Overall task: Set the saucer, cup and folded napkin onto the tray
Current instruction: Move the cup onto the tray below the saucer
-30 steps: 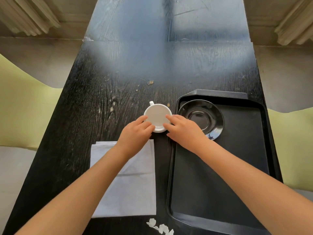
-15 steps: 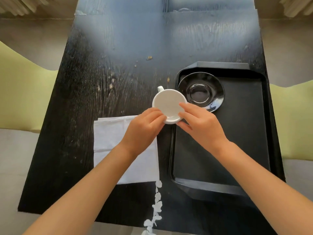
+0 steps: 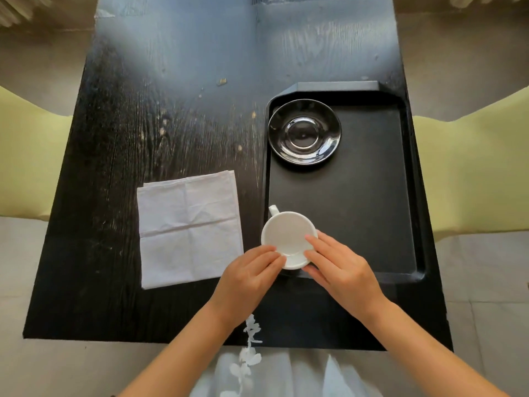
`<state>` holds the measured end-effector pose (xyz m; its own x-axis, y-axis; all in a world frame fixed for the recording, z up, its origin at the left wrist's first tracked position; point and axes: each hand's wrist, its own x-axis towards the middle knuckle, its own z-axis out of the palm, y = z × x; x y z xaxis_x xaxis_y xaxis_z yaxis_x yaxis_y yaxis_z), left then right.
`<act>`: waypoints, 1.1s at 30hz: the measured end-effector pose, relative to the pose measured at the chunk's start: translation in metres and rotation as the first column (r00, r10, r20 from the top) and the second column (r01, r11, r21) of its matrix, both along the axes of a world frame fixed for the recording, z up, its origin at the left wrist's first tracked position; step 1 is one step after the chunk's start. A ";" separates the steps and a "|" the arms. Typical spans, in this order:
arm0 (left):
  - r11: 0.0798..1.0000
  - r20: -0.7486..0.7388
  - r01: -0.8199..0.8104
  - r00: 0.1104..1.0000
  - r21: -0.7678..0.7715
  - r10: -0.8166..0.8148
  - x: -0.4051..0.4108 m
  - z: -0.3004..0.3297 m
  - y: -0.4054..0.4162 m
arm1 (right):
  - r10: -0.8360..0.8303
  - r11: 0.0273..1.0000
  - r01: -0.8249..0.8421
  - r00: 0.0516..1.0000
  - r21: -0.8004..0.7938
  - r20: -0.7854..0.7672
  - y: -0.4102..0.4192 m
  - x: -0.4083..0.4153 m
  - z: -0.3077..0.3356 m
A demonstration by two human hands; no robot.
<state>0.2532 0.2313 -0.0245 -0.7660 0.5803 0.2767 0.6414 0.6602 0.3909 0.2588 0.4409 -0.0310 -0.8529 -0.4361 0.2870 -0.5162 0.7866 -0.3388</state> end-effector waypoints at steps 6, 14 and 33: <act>0.999 -0.007 -0.003 1.000 -0.037 0.003 0.010 -0.014 0.010 | 0.001 1.000 -0.001 1.000 -0.015 -0.014 0.011 0.009 -0.014; 0.999 -0.034 -0.001 0.999 -0.054 -0.001 0.014 -0.025 0.014 | 0.041 0.999 -0.040 0.998 -0.009 0.037 0.020 0.012 -0.025; 0.910 0.243 -0.292 0.898 -0.295 0.367 0.035 0.023 -0.045 | -0.012 0.998 0.005 0.994 0.067 0.110 -0.066 0.003 0.047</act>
